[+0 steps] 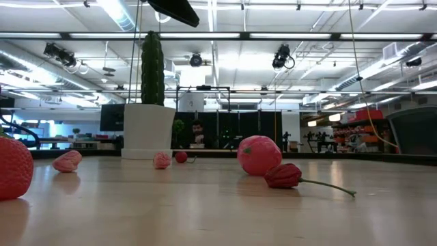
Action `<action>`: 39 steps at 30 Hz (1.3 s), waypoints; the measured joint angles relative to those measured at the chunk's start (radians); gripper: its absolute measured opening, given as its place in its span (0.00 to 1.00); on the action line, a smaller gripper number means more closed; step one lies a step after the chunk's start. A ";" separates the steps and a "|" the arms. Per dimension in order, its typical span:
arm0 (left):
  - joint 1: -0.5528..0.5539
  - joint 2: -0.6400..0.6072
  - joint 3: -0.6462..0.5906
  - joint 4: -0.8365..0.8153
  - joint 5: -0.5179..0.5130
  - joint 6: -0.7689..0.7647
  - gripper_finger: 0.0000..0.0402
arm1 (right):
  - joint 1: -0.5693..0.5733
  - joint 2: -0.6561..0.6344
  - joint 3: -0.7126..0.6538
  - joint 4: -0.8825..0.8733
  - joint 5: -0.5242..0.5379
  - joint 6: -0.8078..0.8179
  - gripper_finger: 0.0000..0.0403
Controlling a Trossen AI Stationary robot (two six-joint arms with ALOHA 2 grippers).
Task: Pick and placing Produce into tupperware
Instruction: Put the red strawberry into the bin
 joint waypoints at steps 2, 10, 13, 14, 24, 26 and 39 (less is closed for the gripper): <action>0.000 0.000 0.000 0.000 0.000 -0.022 0.41 | 0.034 -0.012 0.000 -0.061 0.001 0.087 0.01; 0.000 0.000 0.000 0.000 0.000 -0.045 0.40 | 0.141 -0.007 0.000 -0.338 -0.011 0.431 0.01; 0.000 0.000 0.000 0.000 0.000 -0.046 0.40 | 0.160 -0.007 0.000 -0.375 -0.011 0.488 0.01; 0.000 0.000 0.000 0.000 0.000 -0.046 0.40 | 0.166 -0.007 0.000 -0.380 -0.011 0.500 0.01; 0.000 0.000 0.000 -0.001 0.000 -0.046 0.40 | 0.217 -0.008 0.000 -0.392 -0.012 0.574 0.01; 0.000 0.000 0.000 0.000 0.000 -0.046 0.40 | 0.218 0.003 0.000 -0.400 -0.009 0.587 0.01; 0.000 0.000 0.000 0.000 0.000 -0.046 0.40 | 0.215 0.175 0.000 -0.403 -0.065 0.649 0.01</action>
